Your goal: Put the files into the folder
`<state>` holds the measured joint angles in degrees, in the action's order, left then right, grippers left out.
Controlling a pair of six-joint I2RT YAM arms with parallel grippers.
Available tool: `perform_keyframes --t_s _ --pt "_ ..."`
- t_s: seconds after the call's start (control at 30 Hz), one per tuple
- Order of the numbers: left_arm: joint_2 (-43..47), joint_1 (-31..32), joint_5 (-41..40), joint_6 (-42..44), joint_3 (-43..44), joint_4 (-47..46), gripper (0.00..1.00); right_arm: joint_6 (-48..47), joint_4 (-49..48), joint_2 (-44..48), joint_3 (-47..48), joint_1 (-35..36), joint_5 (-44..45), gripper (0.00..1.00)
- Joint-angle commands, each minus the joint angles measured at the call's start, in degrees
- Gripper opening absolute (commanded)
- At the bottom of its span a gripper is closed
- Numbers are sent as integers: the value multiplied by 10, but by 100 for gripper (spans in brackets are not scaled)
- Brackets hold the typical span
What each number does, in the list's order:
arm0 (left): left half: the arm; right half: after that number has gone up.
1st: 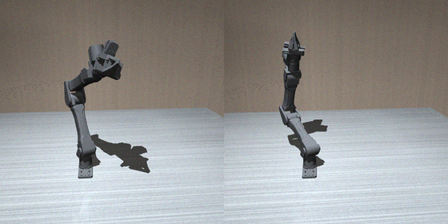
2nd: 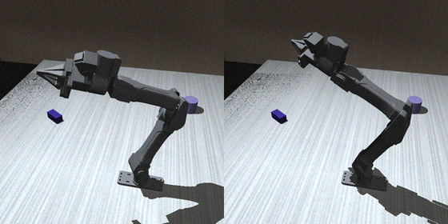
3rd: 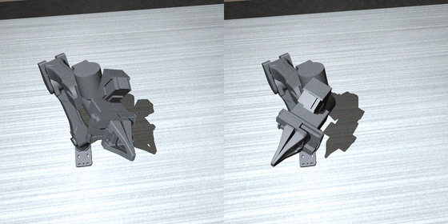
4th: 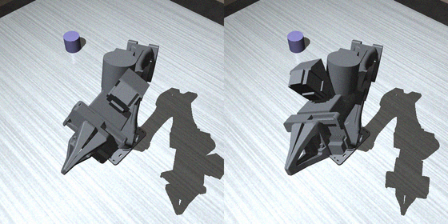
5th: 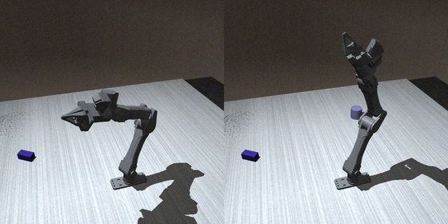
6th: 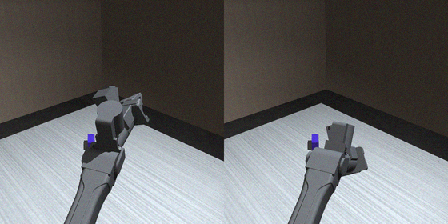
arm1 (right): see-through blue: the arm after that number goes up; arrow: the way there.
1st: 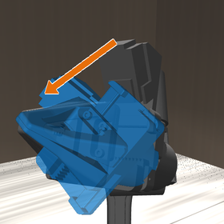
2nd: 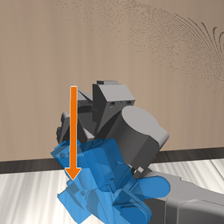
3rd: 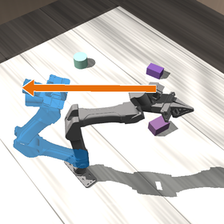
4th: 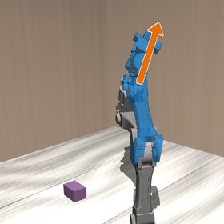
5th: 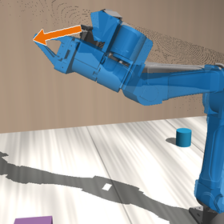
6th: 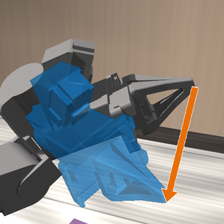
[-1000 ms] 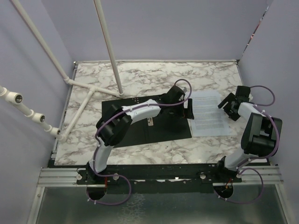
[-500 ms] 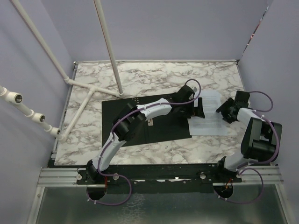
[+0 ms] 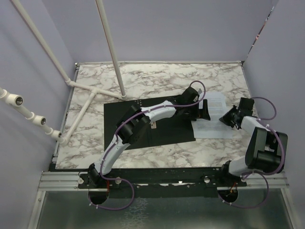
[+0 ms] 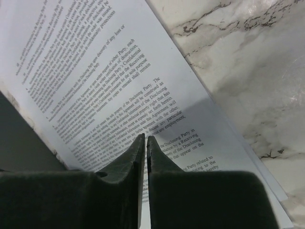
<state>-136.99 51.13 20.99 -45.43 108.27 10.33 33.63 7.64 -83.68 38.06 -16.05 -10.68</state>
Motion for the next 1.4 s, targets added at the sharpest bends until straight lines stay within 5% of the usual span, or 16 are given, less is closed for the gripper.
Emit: perform_keyframes --t_s 0.0,0.1,0.4,0.83,1.37 --pt "-28 7 5 6 -10 16 99 5 9 41 4 2 6 20" --pt "-21 7 2 13 -12 17 99 -1 24 67 17 2 54 41" --pt "17 6 2 39 5 21 99 -4 49 12 69 1 184 81" --pt "69 0 -118 126 -10 104 99 -23 18 -82 84 1 130 84" --pt "2 0 -89 110 38 118 99 -17 -41 -90 10 1 23 79"
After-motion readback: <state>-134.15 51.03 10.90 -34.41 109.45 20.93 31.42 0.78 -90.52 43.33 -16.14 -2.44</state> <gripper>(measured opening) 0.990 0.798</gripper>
